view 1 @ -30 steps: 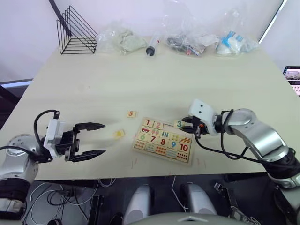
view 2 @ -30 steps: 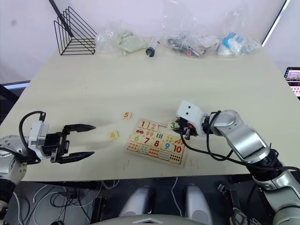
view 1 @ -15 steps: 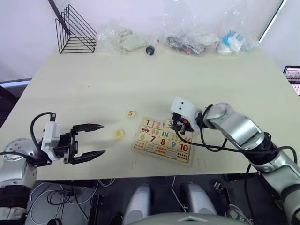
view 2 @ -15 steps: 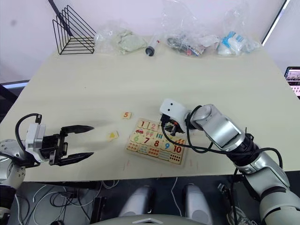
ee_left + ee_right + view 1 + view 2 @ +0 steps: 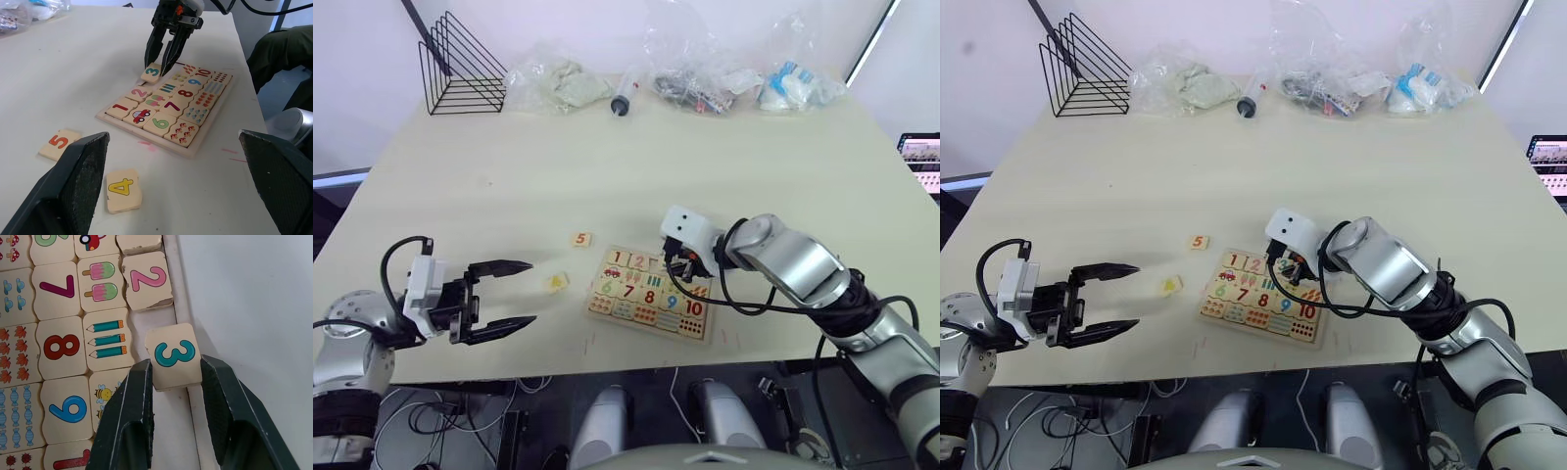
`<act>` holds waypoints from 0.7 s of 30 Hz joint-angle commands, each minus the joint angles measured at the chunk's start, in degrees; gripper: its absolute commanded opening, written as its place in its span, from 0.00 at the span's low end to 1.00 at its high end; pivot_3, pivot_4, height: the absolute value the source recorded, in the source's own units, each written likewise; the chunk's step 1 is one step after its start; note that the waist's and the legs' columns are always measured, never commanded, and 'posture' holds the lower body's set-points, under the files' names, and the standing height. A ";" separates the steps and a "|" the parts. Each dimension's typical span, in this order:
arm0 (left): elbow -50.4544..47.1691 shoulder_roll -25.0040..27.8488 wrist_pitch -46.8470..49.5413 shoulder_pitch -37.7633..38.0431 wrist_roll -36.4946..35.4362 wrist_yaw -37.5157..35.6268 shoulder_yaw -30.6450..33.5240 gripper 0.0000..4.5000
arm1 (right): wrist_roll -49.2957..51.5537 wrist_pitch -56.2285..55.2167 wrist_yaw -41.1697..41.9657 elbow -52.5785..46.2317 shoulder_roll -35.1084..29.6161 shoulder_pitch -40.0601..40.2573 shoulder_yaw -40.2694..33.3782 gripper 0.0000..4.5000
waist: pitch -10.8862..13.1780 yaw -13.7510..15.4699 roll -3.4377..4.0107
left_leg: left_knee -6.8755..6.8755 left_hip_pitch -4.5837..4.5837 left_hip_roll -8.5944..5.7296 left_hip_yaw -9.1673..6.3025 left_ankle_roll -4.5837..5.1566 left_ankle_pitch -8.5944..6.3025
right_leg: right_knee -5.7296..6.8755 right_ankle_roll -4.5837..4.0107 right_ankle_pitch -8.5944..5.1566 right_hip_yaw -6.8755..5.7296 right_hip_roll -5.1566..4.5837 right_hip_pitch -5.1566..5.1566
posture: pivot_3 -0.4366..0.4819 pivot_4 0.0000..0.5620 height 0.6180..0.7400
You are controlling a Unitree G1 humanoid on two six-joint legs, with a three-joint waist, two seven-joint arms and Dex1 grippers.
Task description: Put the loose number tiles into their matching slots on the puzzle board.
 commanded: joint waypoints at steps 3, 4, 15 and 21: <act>-1.32 0.05 0.21 0.48 -0.31 -1.67 2.27 1.00 | 0.74 0.67 -0.88 -0.65 0.62 -1.34 -0.50 0.19 | 0.00 0.01 0.00 | 0.00 0.00 0.00 -0.01 0.00 0.00 | 0.00 0.00 0.00 0.01 -0.01 0.00 | 0.48 0.27 1.00; -1.32 0.06 0.22 0.56 -0.27 -1.67 2.30 1.00 | 0.83 0.75 -0.97 -0.55 0.75 -1.36 -0.55 0.19 | 0.00 0.01 0.00 | 0.00 0.00 0.00 -0.01 0.00 0.00 | 0.00 0.00 0.00 0.01 -0.02 0.00 | 0.48 0.27 1.00; -1.36 0.18 0.37 0.76 -0.19 -1.67 2.37 1.00 | 1.33 0.64 -1.95 1.51 2.50 -1.83 -0.29 0.19 | 0.00 -0.02 0.00 | 0.00 0.02 0.00 -0.02 0.00 0.00 | 0.02 0.00 0.00 0.02 -0.01 -0.01 | 0.48 0.27 1.00; -1.13 0.40 0.24 0.66 -0.14 -1.67 2.17 1.00 | 1.41 0.50 -2.30 1.85 3.06 -1.73 -0.05 0.19 | 0.00 -0.04 0.00 | 0.00 0.03 0.00 -0.02 0.00 0.00 | 0.03 0.00 0.00 0.02 -0.01 -0.01 | 0.48 0.27 1.00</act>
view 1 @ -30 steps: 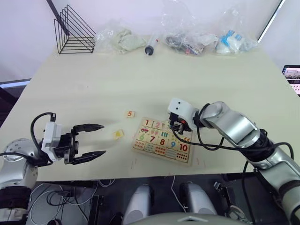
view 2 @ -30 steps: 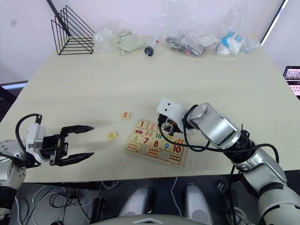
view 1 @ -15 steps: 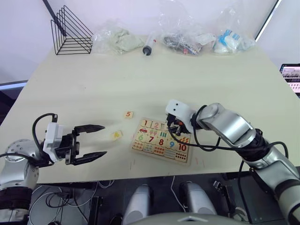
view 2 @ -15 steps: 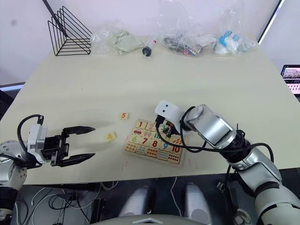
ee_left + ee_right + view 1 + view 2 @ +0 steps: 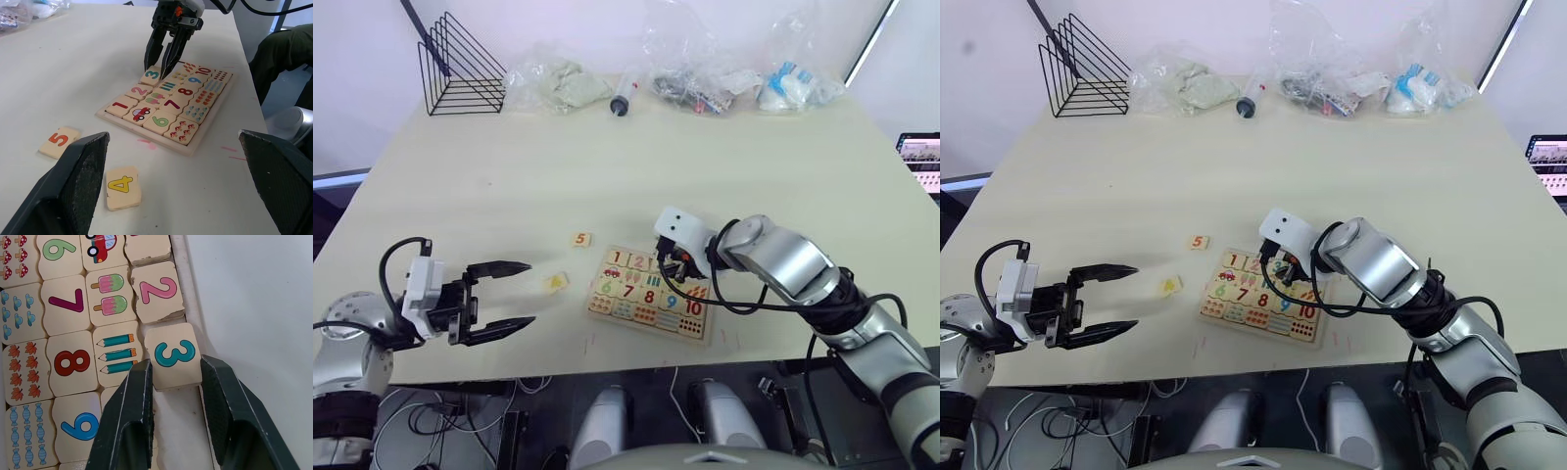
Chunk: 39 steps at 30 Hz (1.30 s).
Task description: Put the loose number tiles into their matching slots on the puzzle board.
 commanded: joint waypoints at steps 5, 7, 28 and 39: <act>-1.04 0.49 0.15 0.21 -0.21 -1.67 1.54 1.00 | 0.51 -0.26 -0.84 -0.05 1.42 -1.19 -0.19 0.19 | 0.01 -0.04 0.01 | 0.00 0.01 0.00 0.00 0.00 0.00 | 0.02 -0.01 0.00 0.00 0.01 -0.01 | 0.48 0.27 1.00; -0.96 0.50 0.12 0.18 -0.20 -1.67 1.48 1.00 | 0.63 -0.20 -0.96 0.07 1.79 -1.33 -0.30 0.19 | 0.00 -0.04 0.00 | 0.00 0.00 0.00 0.00 0.00 0.00 | 0.02 -0.01 0.00 0.01 0.00 -0.01 | 0.48 0.27 1.00; -0.60 -0.07 -0.42 0.14 0.11 -1.67 1.11 1.00 | 1.81 1.25 -0.46 0.39 2.07 -2.68 -0.29 0.19 | 0.00 -0.04 0.00 | -0.02 0.00 0.00 0.00 0.00 0.00 | 0.01 -0.01 0.00 0.01 0.00 -0.02 | 0.48 0.27 1.00; -0.26 -0.33 -0.70 -0.12 0.41 -1.67 1.01 1.00 | 2.04 1.19 -0.67 1.12 1.58 -2.83 0.27 0.19 | 0.00 -0.05 0.00 | -0.02 -0.01 0.00 0.00 0.00 0.00 | 0.01 -0.01 0.00 0.01 -0.01 -0.02 | 0.48 0.27 1.00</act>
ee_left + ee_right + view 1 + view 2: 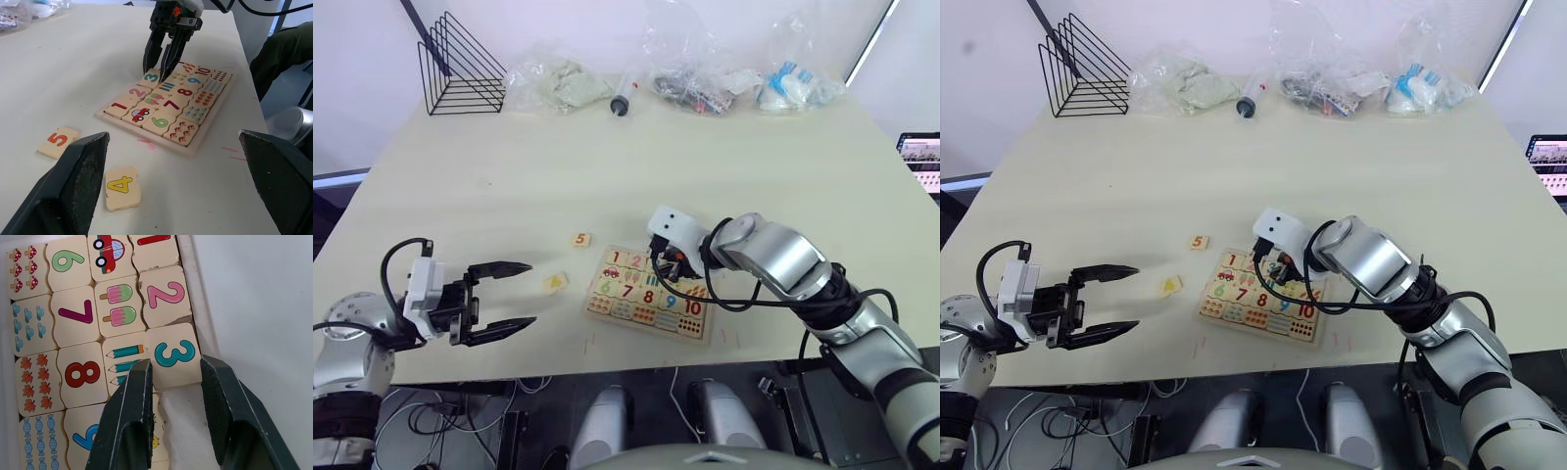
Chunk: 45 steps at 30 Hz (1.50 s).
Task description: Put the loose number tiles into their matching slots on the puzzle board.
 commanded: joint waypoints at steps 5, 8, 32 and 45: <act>-0.19 0.08 -0.70 -0.10 0.18 -1.66 0.92 1.00 | 0.25 -0.86 0.03 -0.48 -0.19 -1.07 0.31 0.19 | 0.00 0.00 0.00 | 0.00 0.00 0.00 0.00 0.00 0.00 | 0.00 0.00 0.00 0.00 0.00 0.00 | 0.48 0.27 1.00; -0.11 0.13 -0.76 -0.11 0.22 -1.66 0.88 1.00 | 0.25 -0.99 0.09 -0.40 -0.18 -1.05 0.36 0.19 | 0.00 0.00 0.00 | 0.00 0.00 0.00 0.00 0.00 0.00 | 0.00 0.00 0.00 0.00 0.00 0.00 | 0.48 0.27 1.00; -0.31 0.01 -0.76 0.75 0.29 -1.66 1.24 1.00 | 0.80 -17.42 3.84 -2.56 -5.09 6.75 -5.66 0.99 | 0.00 0.07 -0.01 | -0.01 -0.01 0.00 0.01 0.00 0.00 | -0.02 0.00 0.00 0.00 -0.01 0.00 | 0.48 0.27 1.00; -0.40 -0.16 0.12 0.38 0.05 -1.66 2.09 1.00 | 0.89 -40.62 7.16 1.55 -1.87 16.84 -11.78 0.02 | -0.01 0.10 -0.02 | -0.01 0.01 0.01 0.04 0.00 0.00 | -0.03 0.01 0.00 0.00 0.00 0.02 | 0.48 0.27 1.00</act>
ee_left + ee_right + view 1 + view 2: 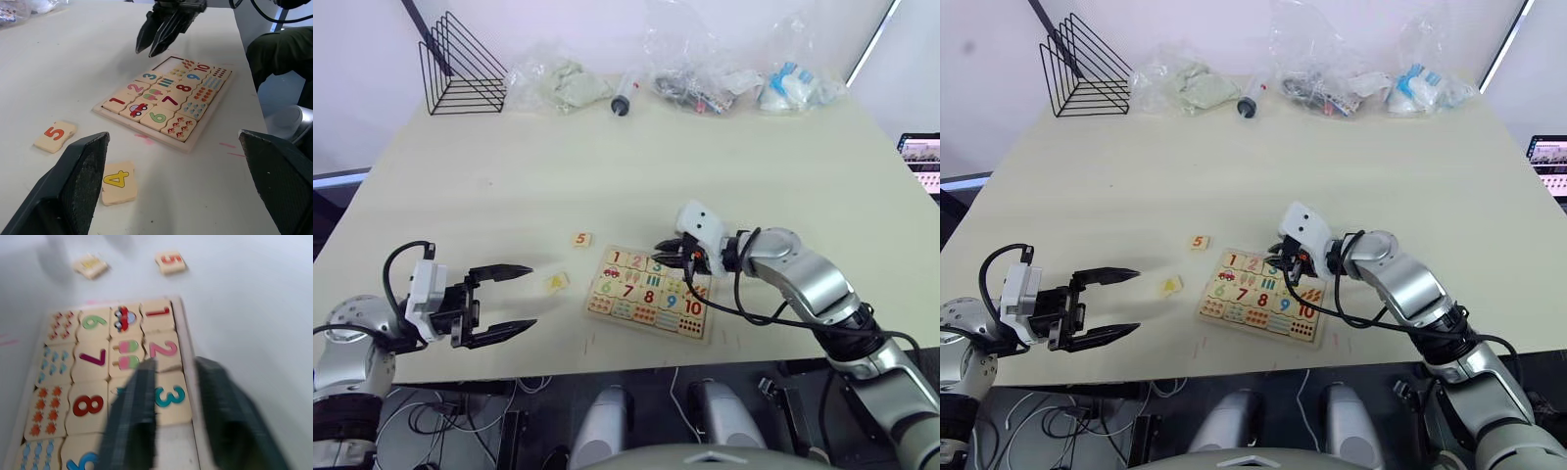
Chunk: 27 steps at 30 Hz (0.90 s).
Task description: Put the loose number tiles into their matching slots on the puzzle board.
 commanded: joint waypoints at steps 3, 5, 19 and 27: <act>-0.70 0.37 0.21 0.02 -0.53 -1.66 2.27 1.00 | -1.53 -7.43 1.56 1.53 0.82 1.48 -0.83 0.02 | 0.00 0.00 0.01 | 0.00 0.00 0.00 0.00 0.00 0.00 | 0.00 0.00 0.00 0.01 0.00 0.00 | 0.48 0.27 1.00; -0.64 0.47 0.30 0.20 -0.58 -1.66 2.74 1.00 | -1.83 -8.09 1.56 2.42 1.52 1.66 -0.94 0.02 | 0.00 -0.01 0.01 | 0.00 0.00 0.00 0.00 0.00 0.00 | 0.00 0.00 0.00 0.02 0.00 0.00 | 0.48 0.27 1.00; -1.82 -0.92 0.52 3.41 0.66 -0.46 6.94 1.00 | -5.62 -11.91 4.05 7.20 2.33 3.57 0.75 0.02 | 0.01 -0.01 0.02 | 0.00 0.01 0.00 0.02 0.00 0.00 | 0.02 0.00 0.00 0.01 0.01 0.00 | 0.48 0.27 1.00; -3.00 -1.79 0.69 5.52 2.49 1.51 8.32 1.00 | -7.73 -11.06 4.25 9.74 2.53 4.52 1.39 0.02 | 0.00 0.00 0.00 | 0.01 0.07 0.00 0.02 0.00 0.00 | 0.04 -0.01 0.00 0.03 0.01 0.03 | 0.48 0.27 1.00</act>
